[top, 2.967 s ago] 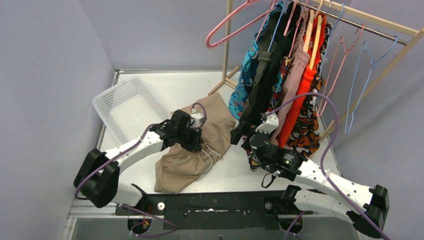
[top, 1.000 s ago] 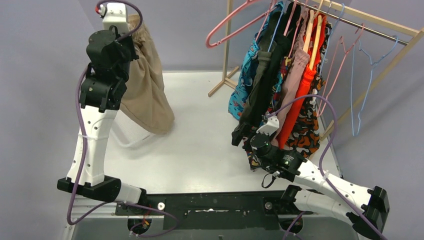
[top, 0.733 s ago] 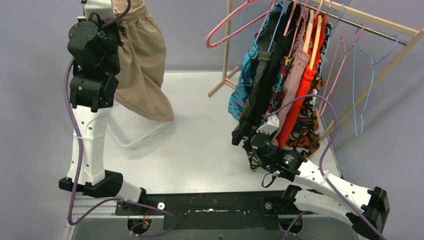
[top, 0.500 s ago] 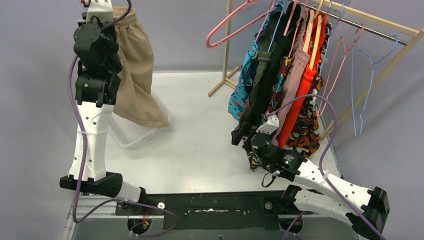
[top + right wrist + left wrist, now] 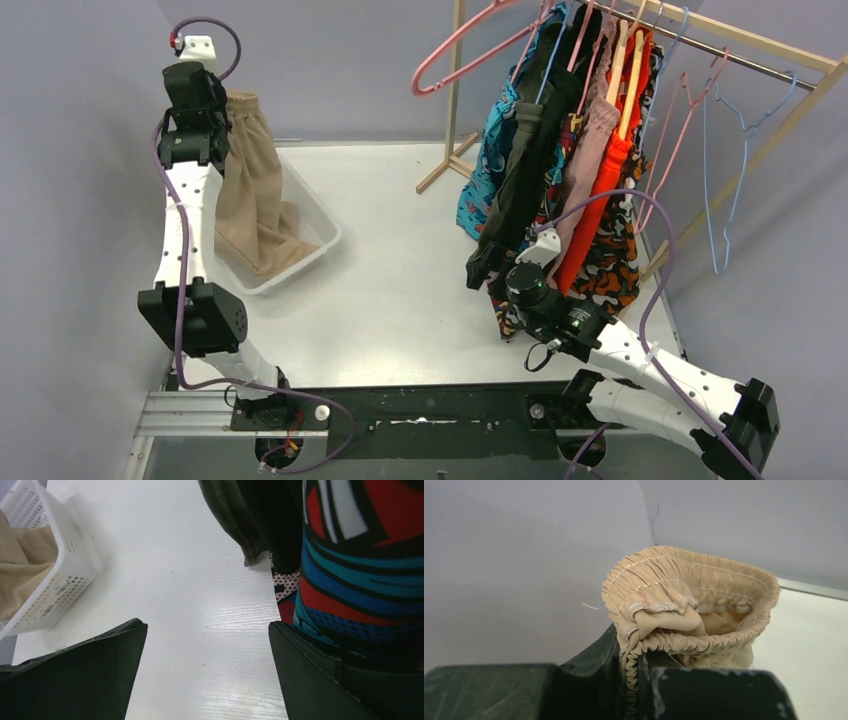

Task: Remove the shorts from the hanger
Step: Place the shorts in the basket.

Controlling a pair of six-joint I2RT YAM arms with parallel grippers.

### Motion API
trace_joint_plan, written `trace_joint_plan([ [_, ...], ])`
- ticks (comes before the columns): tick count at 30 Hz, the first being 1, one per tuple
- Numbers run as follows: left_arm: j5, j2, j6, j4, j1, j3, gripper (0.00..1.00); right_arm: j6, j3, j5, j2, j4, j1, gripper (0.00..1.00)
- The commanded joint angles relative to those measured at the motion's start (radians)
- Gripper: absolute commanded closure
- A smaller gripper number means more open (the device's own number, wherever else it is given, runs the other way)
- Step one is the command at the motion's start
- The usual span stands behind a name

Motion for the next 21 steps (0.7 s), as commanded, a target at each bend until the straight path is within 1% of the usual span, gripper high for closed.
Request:
trace_joint_plan([
  [1, 0.079, 0.015, -0.043, 0.090, 0.044, 0.241, 1.00, -0.023, 0.018, -0.004, -0.019, 0.022, -0.016, 0.02],
  [3, 0.109, 0.044, -0.021, 0.086, 0.054, 0.327, 1.00, -0.026, 0.014, 0.001, -0.021, 0.021, -0.019, 0.02],
  [5, 0.139, 0.044, -0.032, 0.091, 0.054, 0.289, 1.00, -0.030, 0.006, 0.004, -0.022, 0.032, -0.022, 0.02],
  [8, 0.118, 0.032, -0.082, 0.061, 0.054, 0.151, 1.00, -0.026, 0.005, -0.003, -0.020, 0.036, -0.026, 0.02],
  [12, 0.016, 0.010, -0.146, 0.119, 0.057, -0.088, 1.00, -0.019, 0.009, -0.015, -0.022, 0.024, -0.028, 0.02],
  [16, 0.014, 0.030, -0.182, 0.181, 0.059, -0.229, 1.00, -0.022, 0.010, -0.016, -0.028, 0.006, -0.030, 0.02],
  [17, 0.028, 0.050, -0.189, 0.172, 0.065, -0.231, 1.00, -0.021, 0.009, -0.015, -0.030, 0.002, -0.030, 0.02],
  [19, 0.023, 0.114, -0.231, 0.094, 0.074, -0.190, 1.00, -0.019, 0.007, -0.014, -0.031, 0.004, -0.030, 0.02],
  [21, 0.033, 0.158, -0.247, 0.066, 0.086, -0.186, 1.00, -0.017, 0.011, -0.013, -0.030, -0.002, -0.032, 0.02],
])
